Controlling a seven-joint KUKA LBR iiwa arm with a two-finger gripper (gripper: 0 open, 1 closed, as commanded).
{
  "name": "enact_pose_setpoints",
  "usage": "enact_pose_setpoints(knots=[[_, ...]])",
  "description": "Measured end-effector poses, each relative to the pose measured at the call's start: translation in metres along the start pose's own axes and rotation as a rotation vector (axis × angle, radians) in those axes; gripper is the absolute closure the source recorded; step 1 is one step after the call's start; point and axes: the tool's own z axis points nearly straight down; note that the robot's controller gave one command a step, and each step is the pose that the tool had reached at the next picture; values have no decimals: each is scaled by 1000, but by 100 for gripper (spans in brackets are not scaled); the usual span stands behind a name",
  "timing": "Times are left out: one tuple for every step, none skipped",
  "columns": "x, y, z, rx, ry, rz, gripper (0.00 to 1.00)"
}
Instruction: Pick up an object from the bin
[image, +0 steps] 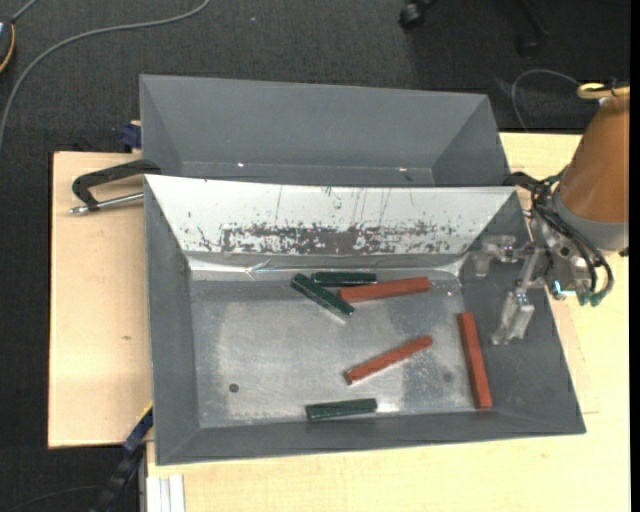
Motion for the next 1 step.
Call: enact_pose_setpoints(knots=[[22,42,91,-2,1,-96,0]])
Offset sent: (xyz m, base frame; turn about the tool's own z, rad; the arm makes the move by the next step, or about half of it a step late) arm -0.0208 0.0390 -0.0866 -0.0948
